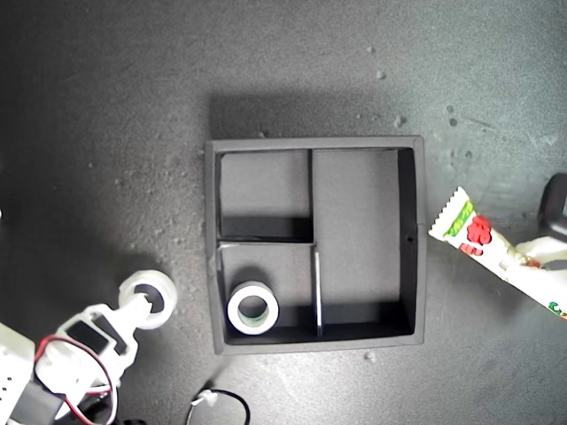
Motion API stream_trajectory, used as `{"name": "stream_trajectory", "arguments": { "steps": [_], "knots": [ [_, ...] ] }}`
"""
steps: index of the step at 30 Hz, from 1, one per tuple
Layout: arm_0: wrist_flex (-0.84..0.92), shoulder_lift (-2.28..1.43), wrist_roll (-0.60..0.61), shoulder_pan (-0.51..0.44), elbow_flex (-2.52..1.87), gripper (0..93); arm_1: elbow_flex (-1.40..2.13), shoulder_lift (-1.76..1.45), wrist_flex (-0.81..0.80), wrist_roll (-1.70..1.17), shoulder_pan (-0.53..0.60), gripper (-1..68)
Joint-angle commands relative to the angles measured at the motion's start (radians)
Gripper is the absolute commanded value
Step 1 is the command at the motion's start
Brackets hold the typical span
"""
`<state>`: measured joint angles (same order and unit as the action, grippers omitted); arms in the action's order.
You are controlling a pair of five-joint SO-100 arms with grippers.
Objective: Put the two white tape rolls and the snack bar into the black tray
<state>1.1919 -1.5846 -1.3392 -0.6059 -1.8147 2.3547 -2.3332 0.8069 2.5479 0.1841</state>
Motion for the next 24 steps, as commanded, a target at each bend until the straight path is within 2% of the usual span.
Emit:
{"name": "stream_trajectory", "arguments": {
  "steps": [1, 4, 6, 9, 13, 21, 24],
  "knots": [
    [-0.015, 0.02, 0.043, 0.048, 0.008, 7.2, -0.118, -0.003, 0.072, -0.815, -0.049, -0.7],
    [-0.015, 0.034, 0.055, 0.084, 0.003, 0.2, -0.155, -0.015, 0.101, -1.054, -0.057, -0.7],
    [-0.015, 0.035, 0.06, 0.103, 0.0, 0.1, -0.167, -0.017, 0.13, -1.031, -0.06, -0.7],
    [-0.015, 0.025, 0.074, 0.124, -0.002, 0.1, -0.124, -0.023, 0.121, -0.663, -0.04, -0.7],
    [0.029, -0.048, 0.14, 0.183, 0.003, 0.1, 0.075, -0.112, -0.048, -0.33, -0.005, -0.7],
    [0.411, -0.06, 0.48, 0.385, 0.482, 0.1, 0.27, -0.153, -0.043, 0.11, 0.046, -0.7],
    [0.499, 0.035, 0.571, 0.434, 0.686, 0.1, 0.262, -0.152, 0.028, 0.245, 0.075, -0.7]
  ]
}}
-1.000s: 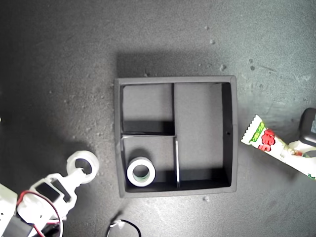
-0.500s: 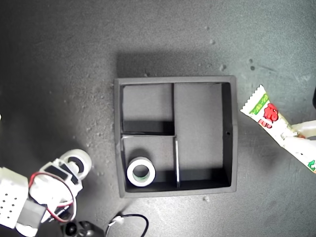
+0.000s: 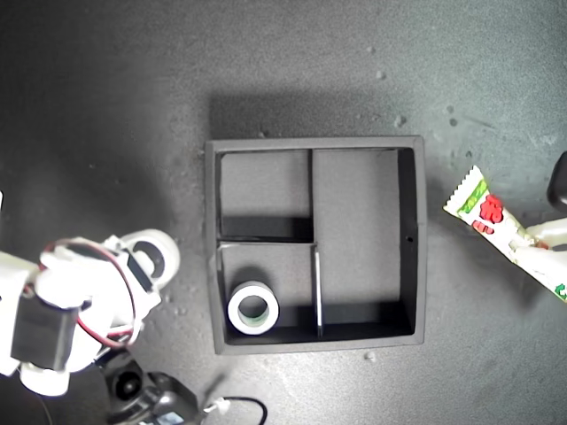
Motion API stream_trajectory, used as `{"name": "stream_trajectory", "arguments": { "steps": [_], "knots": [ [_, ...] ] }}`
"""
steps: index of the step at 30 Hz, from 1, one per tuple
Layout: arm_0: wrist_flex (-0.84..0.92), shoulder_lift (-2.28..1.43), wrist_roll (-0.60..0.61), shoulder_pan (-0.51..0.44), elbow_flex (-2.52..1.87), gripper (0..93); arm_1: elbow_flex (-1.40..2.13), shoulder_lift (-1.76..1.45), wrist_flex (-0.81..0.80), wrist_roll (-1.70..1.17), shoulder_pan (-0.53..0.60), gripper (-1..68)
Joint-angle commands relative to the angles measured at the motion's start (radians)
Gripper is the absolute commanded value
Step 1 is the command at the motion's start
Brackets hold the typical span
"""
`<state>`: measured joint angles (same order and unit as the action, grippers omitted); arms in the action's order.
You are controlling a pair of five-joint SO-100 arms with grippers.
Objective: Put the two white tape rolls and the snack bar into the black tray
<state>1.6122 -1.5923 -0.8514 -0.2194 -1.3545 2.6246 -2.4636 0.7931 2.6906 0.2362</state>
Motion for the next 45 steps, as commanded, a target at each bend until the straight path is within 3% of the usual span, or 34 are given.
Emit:
{"name": "stream_trajectory", "arguments": {
  "steps": [1, 11, 17, 23, 27, 32, 35, 40, 45],
  "knots": [
    [0.104, 0.078, 0.109, 0.06, 0.287, 0.1, -0.018, -0.017, 0.058, 0.118, 0.023, -0.7],
    [0.155, 0.258, 0.219, 0.155, 0.569, 0.1, -0.273, -0.008, 0.373, 0.095, -0.12, -0.7],
    [0.215, 0.512, 0.284, 0.155, 0.811, 0.1, -0.345, -0.008, 0.399, -0.043, -0.204, -0.7],
    [0.218, 0.643, 0.302, 0.178, 0.873, 0.1, -0.425, -0.006, 0.328, -0.617, -0.29, -0.7],
    [0.218, 0.638, 0.287, 0.179, 0.838, 0.1, -0.468, -0.006, 0.176, -1.117, -0.321, -0.7],
    [0.218, 0.678, 0.252, 0.184, 0.847, 0.1, -0.439, -0.005, -0.02, -1.62, -0.311, -0.7],
    [0.218, 0.707, 0.233, 0.196, 0.856, 0.1, -0.451, 0.06, -0.147, -1.907, -0.245, -0.7],
    [0.219, 0.753, 0.192, 0.206, 0.861, 0.8, -0.831, 0.471, -0.066, -2.214, -0.149, -0.6],
    [0.219, 0.796, 0.164, 0.207, 0.956, 10.6, -1.229, 0.864, 0.103, -2.296, -0.143, -0.6]
  ]
}}
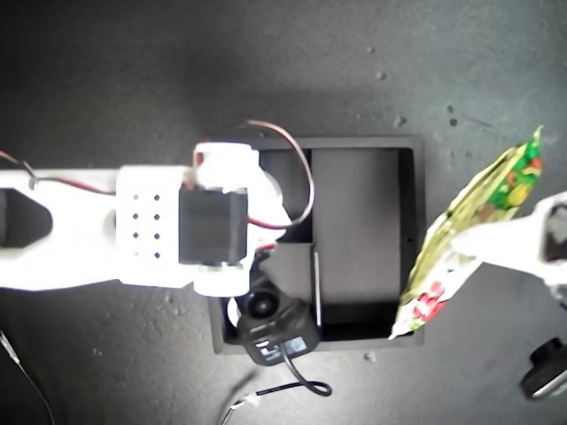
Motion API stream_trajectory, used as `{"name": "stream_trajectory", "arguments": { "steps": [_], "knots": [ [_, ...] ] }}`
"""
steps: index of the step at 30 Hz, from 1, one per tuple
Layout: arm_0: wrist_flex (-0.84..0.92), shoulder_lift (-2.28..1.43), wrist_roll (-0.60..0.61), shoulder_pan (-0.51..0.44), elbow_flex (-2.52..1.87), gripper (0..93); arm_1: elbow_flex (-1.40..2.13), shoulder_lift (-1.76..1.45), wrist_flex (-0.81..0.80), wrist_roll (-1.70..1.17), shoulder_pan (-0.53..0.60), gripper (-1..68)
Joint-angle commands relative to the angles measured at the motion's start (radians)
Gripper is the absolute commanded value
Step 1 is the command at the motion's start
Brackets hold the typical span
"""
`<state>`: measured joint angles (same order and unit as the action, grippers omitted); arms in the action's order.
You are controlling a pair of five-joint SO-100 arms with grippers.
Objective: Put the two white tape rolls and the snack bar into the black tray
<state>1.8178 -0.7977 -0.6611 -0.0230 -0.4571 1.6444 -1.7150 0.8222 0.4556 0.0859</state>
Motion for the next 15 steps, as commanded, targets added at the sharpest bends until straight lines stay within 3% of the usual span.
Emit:
{"name": "stream_trajectory", "arguments": {
  "steps": [1, 9, 10, 13, 15],
  "knots": [
    [0.014, -0.003, -0.028, 0.014, 0.069, 11.2, -0.307, 0.172, 0.098, -0.071, 0.011, -0.6],
    [0.015, -0.276, -0.058, 0.046, -0.055, 12.1, -0.291, 0.287, 0.106, -0.081, 0.054, -0.2],
    [0.015, -0.35, -0.066, 0.043, -0.098, 12.1, -0.245, 0.287, 0.092, -0.071, 0.055, 3.6],
    [0.015, -0.607, -0.129, 0.038, -0.253, 12.1, -0.115, 0.287, 0.017, -0.02, 0.058, 37.6],
    [0.014, -0.79, -0.221, 0.038, -0.38, 12.3, -0.081, 0.285, 0.003, 0.006, 0.055, 43.0]
  ]
}}
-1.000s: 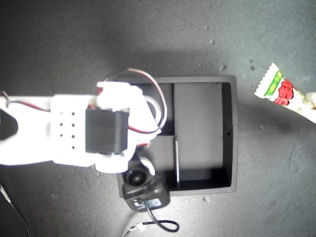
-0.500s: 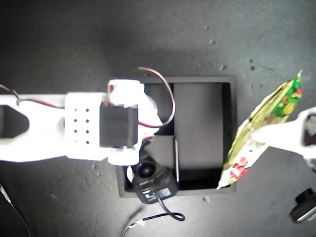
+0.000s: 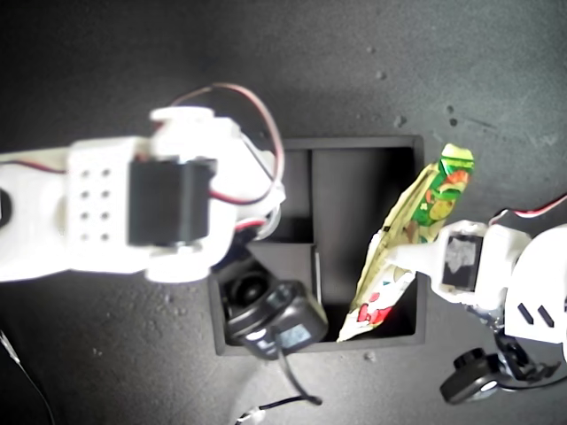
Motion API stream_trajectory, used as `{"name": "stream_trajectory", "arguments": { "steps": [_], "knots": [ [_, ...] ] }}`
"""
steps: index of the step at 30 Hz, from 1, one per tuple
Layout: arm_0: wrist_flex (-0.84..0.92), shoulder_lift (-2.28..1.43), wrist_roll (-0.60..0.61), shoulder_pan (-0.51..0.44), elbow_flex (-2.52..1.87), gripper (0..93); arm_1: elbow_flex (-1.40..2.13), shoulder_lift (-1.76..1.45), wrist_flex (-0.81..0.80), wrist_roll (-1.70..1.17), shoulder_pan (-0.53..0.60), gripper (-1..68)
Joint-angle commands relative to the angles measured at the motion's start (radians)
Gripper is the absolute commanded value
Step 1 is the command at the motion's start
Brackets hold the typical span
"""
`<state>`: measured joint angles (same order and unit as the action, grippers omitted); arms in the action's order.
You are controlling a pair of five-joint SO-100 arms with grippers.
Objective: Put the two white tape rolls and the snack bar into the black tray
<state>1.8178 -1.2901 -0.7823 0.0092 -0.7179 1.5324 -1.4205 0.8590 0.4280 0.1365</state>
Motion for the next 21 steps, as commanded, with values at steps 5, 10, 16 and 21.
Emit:
{"name": "stream_trajectory", "arguments": {
  "steps": [5, 10, 16, 21],
  "knots": [
    [-0.152, -0.833, -0.348, -0.026, -0.707, 7.9, -0.044, -0.025, 0.051, 0.092, -0.017, 41.6],
    [-0.531, -1.506, -0.43, -0.1, -1.532, 0.1, -0.161, -0.025, 0.296, 0.387, -0.044, 10.0],
    [-0.609, -1.875, -0.474, -0.137, -1.994, 0.1, 0.018, -0.267, 0.314, 0.698, -0.046, 0.4],
    [-0.591, -1.97, -0.457, -0.129, -2.126, 0.1, 0.46, -0.822, 0.106, 0.79, -0.035, -0.5]
  ]
}}
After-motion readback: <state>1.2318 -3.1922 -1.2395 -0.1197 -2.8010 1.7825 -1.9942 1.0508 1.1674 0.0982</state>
